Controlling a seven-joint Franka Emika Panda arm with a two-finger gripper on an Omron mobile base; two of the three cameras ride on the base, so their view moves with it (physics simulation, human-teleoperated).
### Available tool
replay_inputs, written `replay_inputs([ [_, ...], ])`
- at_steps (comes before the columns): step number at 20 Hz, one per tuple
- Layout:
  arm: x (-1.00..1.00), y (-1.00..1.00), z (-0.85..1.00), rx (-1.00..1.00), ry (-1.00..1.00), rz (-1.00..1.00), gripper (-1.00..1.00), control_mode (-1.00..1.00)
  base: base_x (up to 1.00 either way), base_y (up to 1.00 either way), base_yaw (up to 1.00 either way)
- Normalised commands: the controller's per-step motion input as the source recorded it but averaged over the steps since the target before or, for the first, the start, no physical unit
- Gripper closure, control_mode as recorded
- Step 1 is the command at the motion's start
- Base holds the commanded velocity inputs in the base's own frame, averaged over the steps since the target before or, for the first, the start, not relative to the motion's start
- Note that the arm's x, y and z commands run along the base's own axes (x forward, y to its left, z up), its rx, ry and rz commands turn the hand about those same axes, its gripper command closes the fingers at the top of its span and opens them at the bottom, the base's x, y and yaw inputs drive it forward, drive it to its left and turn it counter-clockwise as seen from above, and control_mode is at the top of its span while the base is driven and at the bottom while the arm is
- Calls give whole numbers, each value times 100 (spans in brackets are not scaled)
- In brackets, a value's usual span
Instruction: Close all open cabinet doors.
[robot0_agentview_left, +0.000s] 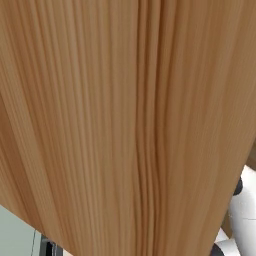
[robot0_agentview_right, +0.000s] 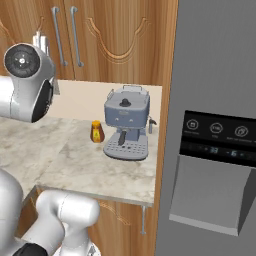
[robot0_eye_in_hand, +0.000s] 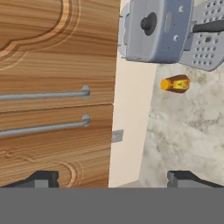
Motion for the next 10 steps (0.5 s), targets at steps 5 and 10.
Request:
replay_inputs([
  [5, -22, 0, -1, -8, 6, 9, -100, -100, 0, 0, 0],
  [10, 0, 0, 0, 0, 0, 0, -100, -100, 0, 0, 0],
])
